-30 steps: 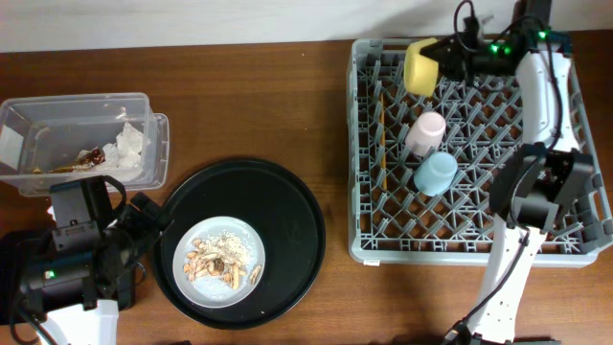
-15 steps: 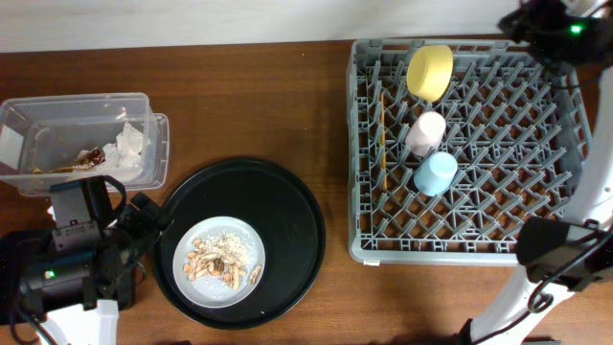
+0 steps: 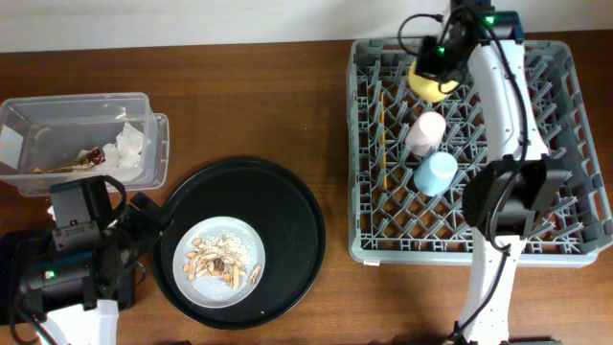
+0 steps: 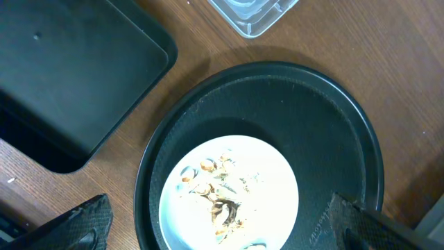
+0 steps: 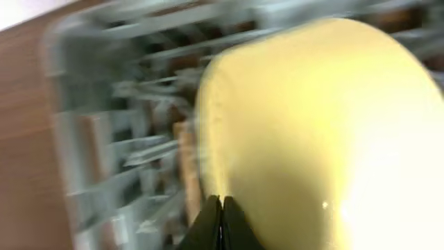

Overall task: Sort waste into correct bins and load items into the dishwasher rack
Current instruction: 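Carry the yellow bowl to the rack's back edge and set it down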

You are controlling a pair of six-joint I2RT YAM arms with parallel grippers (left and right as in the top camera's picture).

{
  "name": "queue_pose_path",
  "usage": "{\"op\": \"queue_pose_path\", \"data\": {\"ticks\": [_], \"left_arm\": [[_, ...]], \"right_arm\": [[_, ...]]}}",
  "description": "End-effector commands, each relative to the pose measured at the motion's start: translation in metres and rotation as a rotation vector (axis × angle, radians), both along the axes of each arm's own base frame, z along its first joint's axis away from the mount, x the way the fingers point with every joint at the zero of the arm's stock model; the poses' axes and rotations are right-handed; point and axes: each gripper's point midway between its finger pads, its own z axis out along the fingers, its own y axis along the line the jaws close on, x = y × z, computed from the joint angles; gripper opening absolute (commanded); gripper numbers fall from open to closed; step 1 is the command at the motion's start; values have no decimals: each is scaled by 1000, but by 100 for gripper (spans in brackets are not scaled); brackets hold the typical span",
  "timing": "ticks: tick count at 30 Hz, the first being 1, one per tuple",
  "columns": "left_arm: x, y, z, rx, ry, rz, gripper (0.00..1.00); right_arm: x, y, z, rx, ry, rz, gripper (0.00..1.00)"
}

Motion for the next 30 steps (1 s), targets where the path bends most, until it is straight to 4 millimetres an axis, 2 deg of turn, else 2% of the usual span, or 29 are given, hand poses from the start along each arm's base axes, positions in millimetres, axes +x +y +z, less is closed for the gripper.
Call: {"op": "queue_pose_path", "data": {"ticks": [1, 3, 5, 8, 13, 18, 20, 22, 23, 26, 27, 29, 30], "left_arm": [[0, 1, 3, -1, -8, 2, 99], [0, 1, 3, -1, -8, 3, 99], [0, 1, 3, -1, -8, 3, 99], [0, 1, 3, -1, -8, 2, 99], [0, 1, 3, -1, -8, 3, 99], [0, 1, 3, -1, -8, 3, 99], [0, 1, 3, -1, -8, 2, 99], [0, 1, 3, -1, -8, 3, 99], [0, 1, 3, -1, -8, 2, 99], [0, 1, 3, -1, -8, 3, 99], [0, 1, 3, -1, -8, 2, 99], [0, 1, 3, -1, -8, 3, 99], [0, 1, 3, -1, -8, 2, 99]], "right_arm": [[-15, -63, 27, -151, -11, -178, 4], [-23, -73, 50, -147, -44, -200, 4], [-29, -70, 76, -135, -90, -196, 4], [-33, -66, 91, -115, -120, -188, 7], [-27, -56, 69, -57, -80, -158, 8], [-10, -54, 25, -36, -22, -153, 8], [-5, -45, 9, 16, -4, -129, 8], [2, -28, -3, 108, 2, -76, 7], [4, -17, -4, 161, -4, -44, 7], [9, 17, 12, 320, -64, 120, 6], [9, 20, 13, 334, -69, 140, 5], [10, 6, 14, 271, -70, 91, 4], [10, -11, 15, 209, -65, -1, 4]]}}
